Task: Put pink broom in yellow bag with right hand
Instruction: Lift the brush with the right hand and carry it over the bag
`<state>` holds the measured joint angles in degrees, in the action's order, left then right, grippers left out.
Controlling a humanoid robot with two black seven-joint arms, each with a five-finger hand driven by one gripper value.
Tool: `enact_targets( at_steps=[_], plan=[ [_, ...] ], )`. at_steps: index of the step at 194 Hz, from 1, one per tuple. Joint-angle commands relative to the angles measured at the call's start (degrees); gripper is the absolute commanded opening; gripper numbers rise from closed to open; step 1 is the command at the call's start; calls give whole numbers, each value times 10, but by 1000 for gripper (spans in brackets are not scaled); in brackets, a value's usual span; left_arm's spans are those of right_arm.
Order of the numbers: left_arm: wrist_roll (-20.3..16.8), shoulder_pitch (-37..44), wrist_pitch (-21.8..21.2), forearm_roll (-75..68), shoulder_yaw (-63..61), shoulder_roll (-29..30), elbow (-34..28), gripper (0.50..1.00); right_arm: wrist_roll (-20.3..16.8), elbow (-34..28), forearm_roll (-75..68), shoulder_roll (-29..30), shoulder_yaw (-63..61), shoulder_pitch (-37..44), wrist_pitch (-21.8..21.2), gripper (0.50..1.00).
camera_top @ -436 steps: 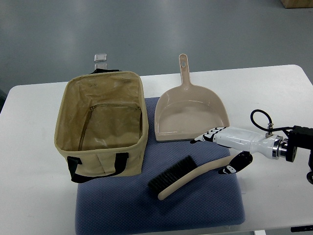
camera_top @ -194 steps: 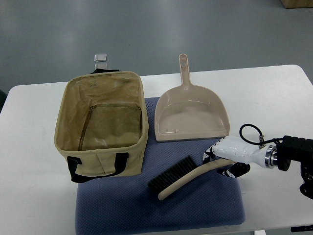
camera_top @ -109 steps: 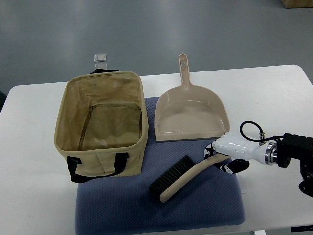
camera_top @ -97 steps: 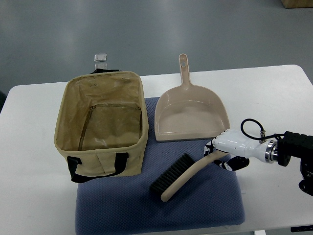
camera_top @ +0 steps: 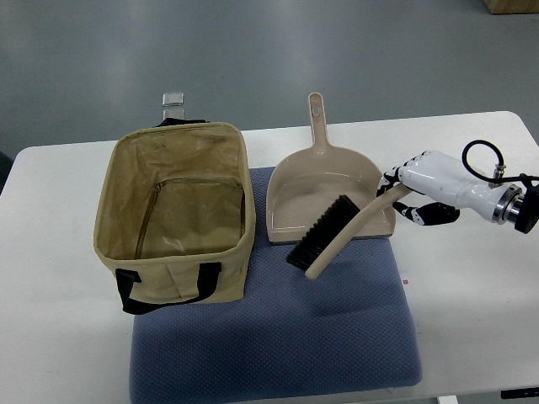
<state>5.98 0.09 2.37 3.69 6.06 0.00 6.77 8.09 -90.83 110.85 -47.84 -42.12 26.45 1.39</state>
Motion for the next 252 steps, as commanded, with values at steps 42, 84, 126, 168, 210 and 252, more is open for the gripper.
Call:
enact_targets(
  at_steps=[42, 84, 126, 168, 210, 252],
  plan=[
    [0, 0, 0, 0, 0, 0, 0, 1000, 1, 3, -43, -30, -52, 82, -9, 500],
    [0, 0, 0, 0, 0, 0, 0, 1000, -1, 42, -61, -7, -51, 218, -67, 500],
    [0, 0, 0, 0, 0, 0, 0, 1000, -5, 69, -47, 102, -38, 310, -127, 500],
    [0, 0, 0, 0, 0, 0, 0, 1000, -15, 80, -17, 205, 16, 338, -148, 500],
    [0, 0, 0, 0, 0, 0, 0, 1000, -15, 109, -8, 253, 74, 338, -143, 500],
    [0, 0, 0, 0, 0, 0, 0, 1000, -15, 133, -7, 285, 89, 334, -124, 500]
  ],
)
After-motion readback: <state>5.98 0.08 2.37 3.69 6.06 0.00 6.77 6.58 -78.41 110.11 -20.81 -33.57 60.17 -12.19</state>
